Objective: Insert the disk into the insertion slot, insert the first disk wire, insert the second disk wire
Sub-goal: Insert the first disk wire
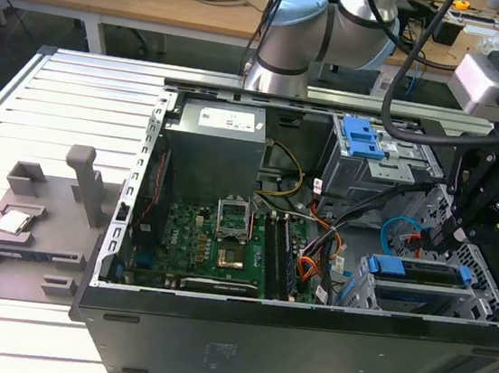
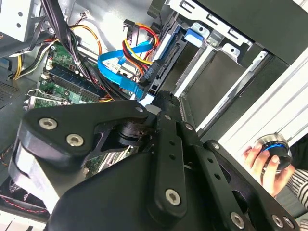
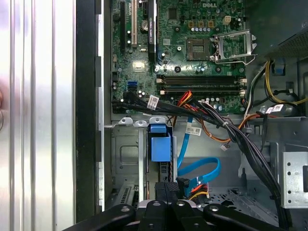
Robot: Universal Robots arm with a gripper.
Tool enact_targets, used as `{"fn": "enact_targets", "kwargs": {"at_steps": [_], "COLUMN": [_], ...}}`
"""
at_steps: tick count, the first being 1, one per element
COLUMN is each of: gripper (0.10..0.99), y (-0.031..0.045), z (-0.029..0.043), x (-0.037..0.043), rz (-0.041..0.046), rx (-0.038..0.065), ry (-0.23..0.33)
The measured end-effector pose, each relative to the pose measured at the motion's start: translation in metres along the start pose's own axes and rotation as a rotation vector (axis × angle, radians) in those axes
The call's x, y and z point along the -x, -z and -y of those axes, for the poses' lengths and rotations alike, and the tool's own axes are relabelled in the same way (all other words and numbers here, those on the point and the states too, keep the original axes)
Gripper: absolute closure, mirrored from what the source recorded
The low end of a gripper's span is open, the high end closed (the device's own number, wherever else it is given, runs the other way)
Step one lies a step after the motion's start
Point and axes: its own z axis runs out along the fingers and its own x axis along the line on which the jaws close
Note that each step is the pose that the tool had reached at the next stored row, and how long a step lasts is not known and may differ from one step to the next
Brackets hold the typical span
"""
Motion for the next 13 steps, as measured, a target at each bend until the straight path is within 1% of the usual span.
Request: {"fn": "enact_targets", "kwargs": {"at_steps": [3,6,7,9,11,12,13], "gripper": [0.973,0.784,0.784,0.784,0.784,0.784,0.784], "y": [0.0000,0.0000,0.0000,-0.0007,-0.0033,-0.0068,-0.0081], "z": [0.0001,0.0001,0.0003,0.0074,0.0193,0.0193,0.0194], "x": [0.0000,0.0000,0.0001,0.0009,0.0038,0.0057,0.0061], "rz": [0.0000,0.0000,0.0000,0.0002,-0.0003,0.0005,0.0008], "rx": [0.000,0.000,0.000,0.001,0.004,0.005,0.005], "ry": [0.000,0.000,0.000,0.000,0.000,-0.011,-0.017]}}
